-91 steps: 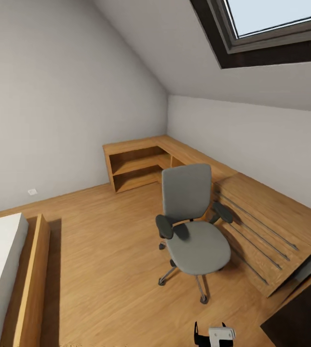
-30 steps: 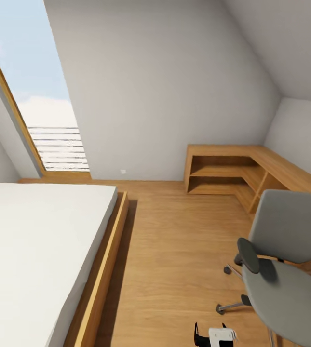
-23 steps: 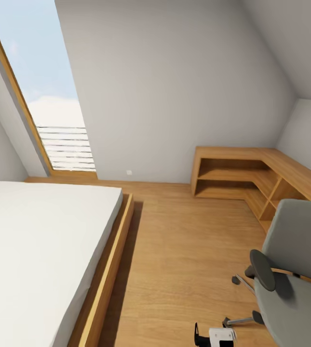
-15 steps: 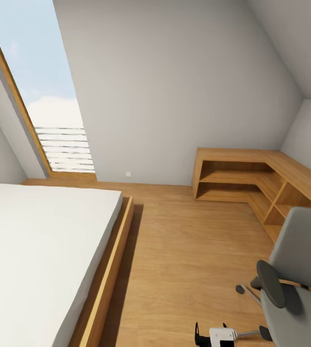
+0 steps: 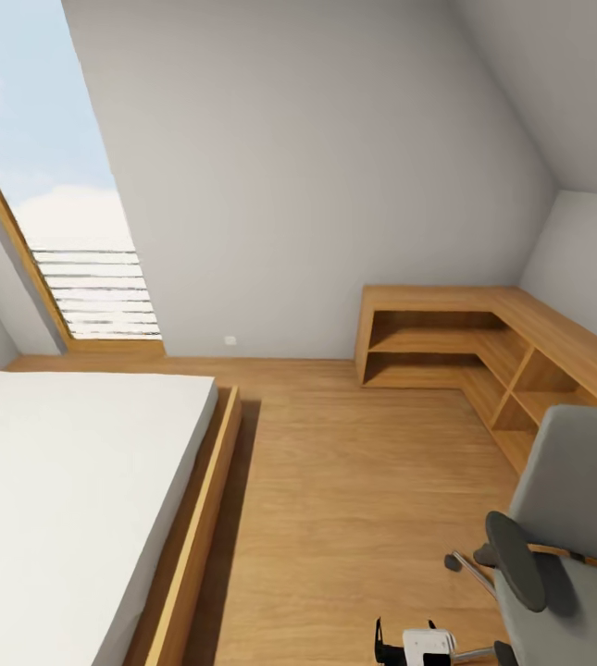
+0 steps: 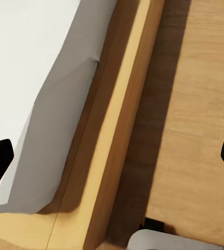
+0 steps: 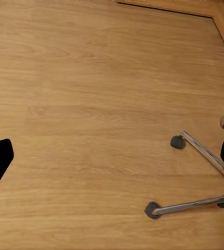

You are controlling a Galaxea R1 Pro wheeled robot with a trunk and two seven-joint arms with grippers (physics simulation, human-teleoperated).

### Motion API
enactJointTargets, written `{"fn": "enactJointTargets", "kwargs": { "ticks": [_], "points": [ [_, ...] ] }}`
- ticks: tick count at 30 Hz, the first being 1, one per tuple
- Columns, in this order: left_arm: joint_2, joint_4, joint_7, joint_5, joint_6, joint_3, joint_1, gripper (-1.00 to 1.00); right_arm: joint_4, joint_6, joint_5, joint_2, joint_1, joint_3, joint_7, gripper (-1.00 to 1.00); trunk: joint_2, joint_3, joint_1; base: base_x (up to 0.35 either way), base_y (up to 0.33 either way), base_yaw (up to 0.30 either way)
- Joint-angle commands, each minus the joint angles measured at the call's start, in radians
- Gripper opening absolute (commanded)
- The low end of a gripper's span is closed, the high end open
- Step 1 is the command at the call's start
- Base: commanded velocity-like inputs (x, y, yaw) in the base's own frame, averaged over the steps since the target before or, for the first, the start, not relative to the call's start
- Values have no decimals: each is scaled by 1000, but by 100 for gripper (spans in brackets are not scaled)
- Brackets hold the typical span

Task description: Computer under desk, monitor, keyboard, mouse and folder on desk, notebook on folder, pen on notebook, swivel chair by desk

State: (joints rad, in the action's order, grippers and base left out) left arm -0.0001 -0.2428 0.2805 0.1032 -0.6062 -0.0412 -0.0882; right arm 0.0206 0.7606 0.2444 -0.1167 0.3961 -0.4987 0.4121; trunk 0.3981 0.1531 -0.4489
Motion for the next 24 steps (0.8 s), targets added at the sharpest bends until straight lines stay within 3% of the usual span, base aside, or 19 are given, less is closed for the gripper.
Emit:
{"fn": "enactJointTargets", "kwargs": {
  "ticks": [1, 24],
  "points": [
    [0, 0, 0, 10, -4, -5, -1, 100, 2, 3, 7, 0, 1, -8, 4, 100, 2, 2, -1, 303, 0, -12],
    [-1, 0, 1, 9, -3, -5, -1, 100, 2, 3, 6, 0, -5, -9, 4, 100, 2, 2, -1, 328, 0, -1]
  ]
}}
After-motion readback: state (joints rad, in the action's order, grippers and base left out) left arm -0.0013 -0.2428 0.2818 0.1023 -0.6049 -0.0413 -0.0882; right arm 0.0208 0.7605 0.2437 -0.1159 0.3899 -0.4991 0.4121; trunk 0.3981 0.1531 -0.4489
